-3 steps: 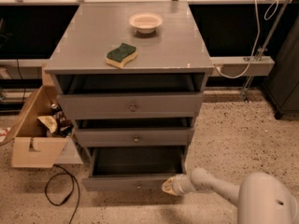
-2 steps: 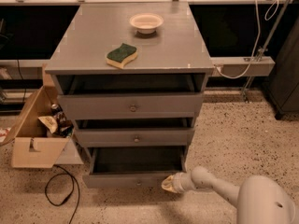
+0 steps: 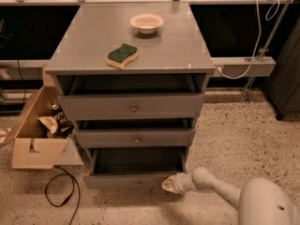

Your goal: Close bottom drawer

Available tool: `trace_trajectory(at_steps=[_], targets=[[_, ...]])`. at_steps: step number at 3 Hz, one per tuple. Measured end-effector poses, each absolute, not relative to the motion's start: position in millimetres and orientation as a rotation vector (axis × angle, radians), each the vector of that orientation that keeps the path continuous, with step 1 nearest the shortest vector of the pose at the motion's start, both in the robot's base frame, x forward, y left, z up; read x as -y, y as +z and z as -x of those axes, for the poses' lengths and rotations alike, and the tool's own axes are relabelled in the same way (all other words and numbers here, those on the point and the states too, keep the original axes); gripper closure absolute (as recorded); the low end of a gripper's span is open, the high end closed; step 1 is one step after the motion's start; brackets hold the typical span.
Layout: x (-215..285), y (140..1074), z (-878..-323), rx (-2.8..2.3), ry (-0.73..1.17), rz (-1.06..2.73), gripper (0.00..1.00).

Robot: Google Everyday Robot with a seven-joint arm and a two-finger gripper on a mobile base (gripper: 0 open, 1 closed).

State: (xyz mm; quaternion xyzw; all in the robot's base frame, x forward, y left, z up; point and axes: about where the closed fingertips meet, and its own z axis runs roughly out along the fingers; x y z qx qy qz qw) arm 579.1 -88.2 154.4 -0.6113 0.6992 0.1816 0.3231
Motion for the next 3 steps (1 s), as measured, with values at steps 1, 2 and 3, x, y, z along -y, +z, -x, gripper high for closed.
trace_trajectory(at_steps=[1, 2, 3], targets=[[91.9, 153.3, -588.2, -1.823, 0.466, 1.58, 1.0], [88.9, 142.8, -595.2, -1.81, 0.485, 1.561, 1.0], [97.5, 134.7, -612.0, -1.817, 0.468, 1.538, 1.0]])
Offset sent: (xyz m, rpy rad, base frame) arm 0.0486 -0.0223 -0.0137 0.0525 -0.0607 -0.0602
